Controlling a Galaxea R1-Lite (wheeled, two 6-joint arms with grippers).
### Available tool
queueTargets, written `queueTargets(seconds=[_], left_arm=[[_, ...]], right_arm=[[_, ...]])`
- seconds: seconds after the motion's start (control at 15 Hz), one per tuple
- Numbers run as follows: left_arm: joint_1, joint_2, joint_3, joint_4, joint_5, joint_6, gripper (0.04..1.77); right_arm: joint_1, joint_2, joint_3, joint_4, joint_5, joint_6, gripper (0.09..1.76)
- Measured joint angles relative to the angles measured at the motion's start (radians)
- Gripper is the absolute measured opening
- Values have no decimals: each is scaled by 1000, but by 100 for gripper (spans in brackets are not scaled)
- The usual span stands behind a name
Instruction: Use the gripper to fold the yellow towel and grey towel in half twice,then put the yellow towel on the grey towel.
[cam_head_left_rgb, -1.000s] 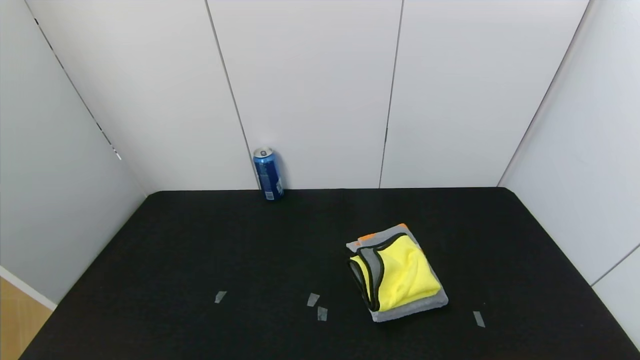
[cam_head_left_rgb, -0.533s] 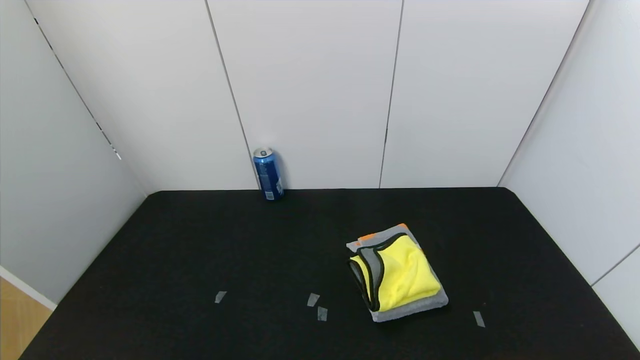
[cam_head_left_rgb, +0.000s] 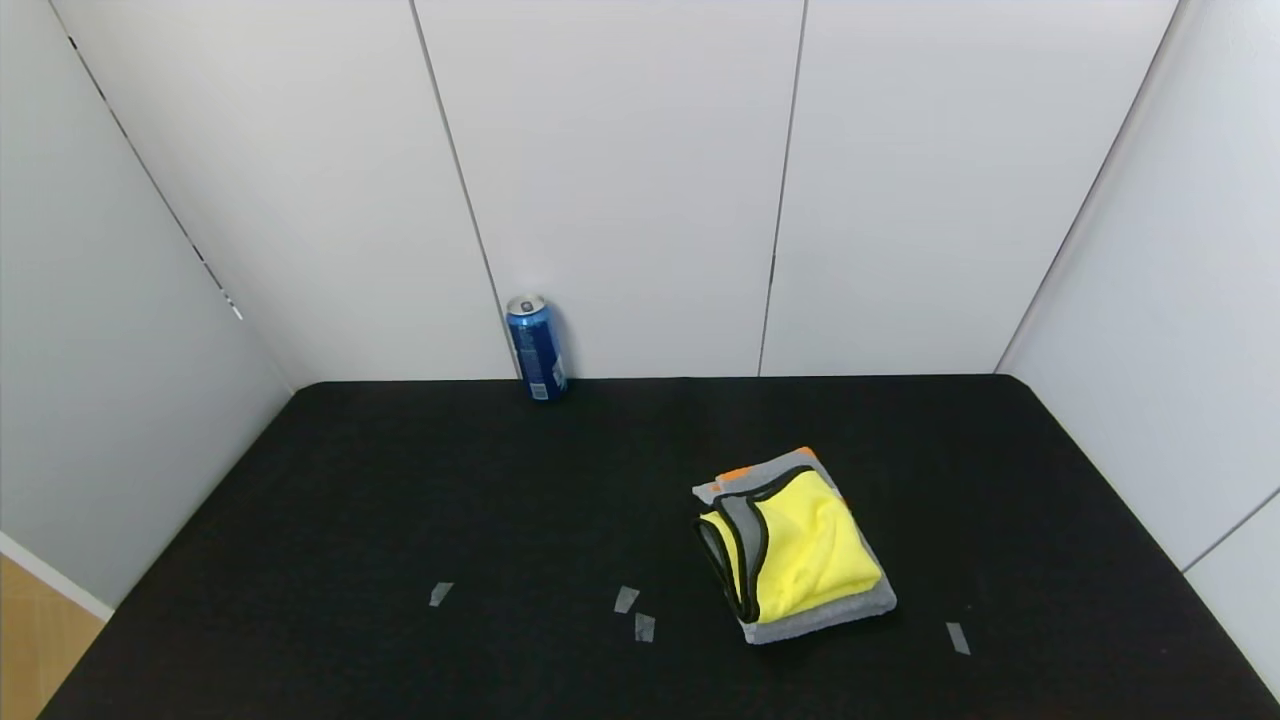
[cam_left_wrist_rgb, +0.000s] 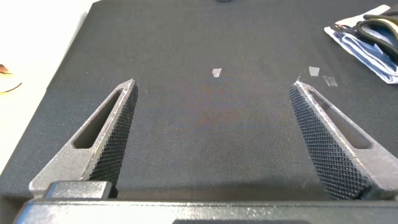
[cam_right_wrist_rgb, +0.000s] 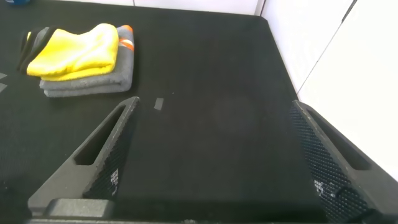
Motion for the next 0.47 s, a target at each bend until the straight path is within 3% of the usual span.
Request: queueTargets(seconds=[0.47], left_arm=[[0, 0, 0, 0, 0, 0, 172]], right_arm=[[0, 0, 0, 4, 0, -2, 171]])
